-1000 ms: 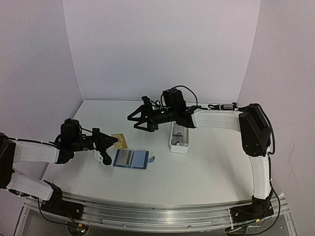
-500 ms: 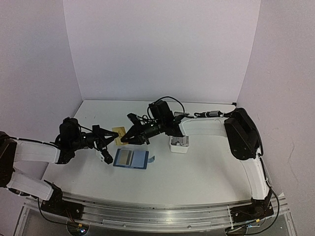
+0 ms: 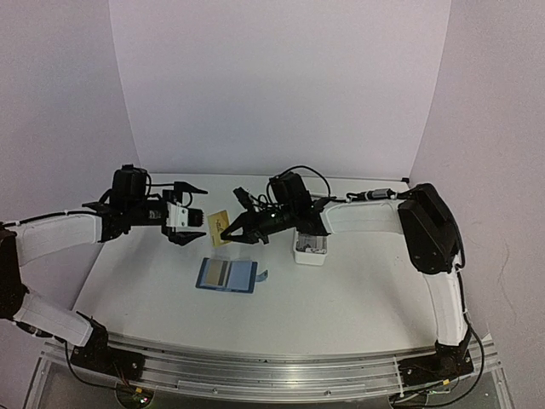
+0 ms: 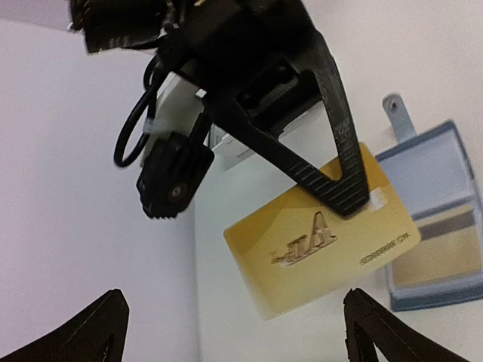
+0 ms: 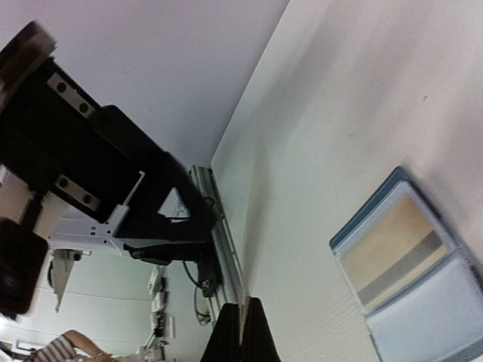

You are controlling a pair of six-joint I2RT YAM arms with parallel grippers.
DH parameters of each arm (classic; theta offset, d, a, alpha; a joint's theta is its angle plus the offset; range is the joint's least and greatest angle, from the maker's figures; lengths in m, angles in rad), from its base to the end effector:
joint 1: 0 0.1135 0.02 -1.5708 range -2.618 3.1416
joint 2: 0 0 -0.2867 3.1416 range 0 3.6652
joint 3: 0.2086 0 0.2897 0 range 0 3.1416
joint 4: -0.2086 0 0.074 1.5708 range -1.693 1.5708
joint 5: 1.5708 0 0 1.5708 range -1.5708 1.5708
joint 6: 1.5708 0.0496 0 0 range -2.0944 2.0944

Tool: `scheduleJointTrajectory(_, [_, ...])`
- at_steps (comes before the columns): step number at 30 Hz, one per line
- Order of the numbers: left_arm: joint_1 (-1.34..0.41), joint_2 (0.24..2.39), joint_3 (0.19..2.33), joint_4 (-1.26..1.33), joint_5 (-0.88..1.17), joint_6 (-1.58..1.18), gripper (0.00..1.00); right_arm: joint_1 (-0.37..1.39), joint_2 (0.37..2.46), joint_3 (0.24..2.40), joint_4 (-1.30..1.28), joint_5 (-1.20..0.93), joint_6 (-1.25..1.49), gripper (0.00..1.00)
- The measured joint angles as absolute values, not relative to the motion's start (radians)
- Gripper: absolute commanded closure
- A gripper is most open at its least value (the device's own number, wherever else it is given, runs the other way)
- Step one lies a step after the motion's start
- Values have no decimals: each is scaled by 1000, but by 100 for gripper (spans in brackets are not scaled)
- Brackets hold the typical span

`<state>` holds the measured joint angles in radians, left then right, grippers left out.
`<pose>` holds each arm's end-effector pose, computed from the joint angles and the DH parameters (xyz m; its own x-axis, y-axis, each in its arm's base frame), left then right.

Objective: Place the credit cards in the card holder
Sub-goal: Pick up the credit card from the center of the board, then pick up the card holder from the center of the board.

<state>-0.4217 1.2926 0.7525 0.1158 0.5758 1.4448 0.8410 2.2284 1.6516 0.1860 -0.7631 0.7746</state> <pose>0.2814 -0.1558 0.2473 0.7426 0.5789 -0.3369 0.4727 -0.0965 0.8759 0.3525 0.4455 0.1943 -0.8563 -0.1990 -0.4767 -0.5118 0.2025 0.8349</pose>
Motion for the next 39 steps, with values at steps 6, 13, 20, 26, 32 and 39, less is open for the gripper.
scheduleJointTrajectory(6, [-372, 1314, 891, -89, 882, 799, 4, 831, 2053, 1534, 220, -598, 645, 100])
scheduleJointTrajectory(13, [-373, 1360, 728, 270, 1046, -207, 20, 833, 1956, 1417, 432, -552, 628, 100])
scheduleJointTrajectory(20, [-373, 1399, 726, 543, 1060, -603, 47, 847, 1956, 1404, 513, -579, 633, 100])
scheduleJointTrajectory(26, [-374, 1434, 746, 636, 1081, -685, 63, 855, 1956, 1404, 541, -606, 638, 100])
scheduleJointTrajectory(32, [-379, 1446, 759, 665, 1098, -720, 89, 859, 1965, 1404, 552, -621, 645, 100])
scheduleJointTrajectory(39, [-381, 1446, 766, 644, 1108, -732, 100, 860, 1996, 1414, 558, -629, 669, 82])
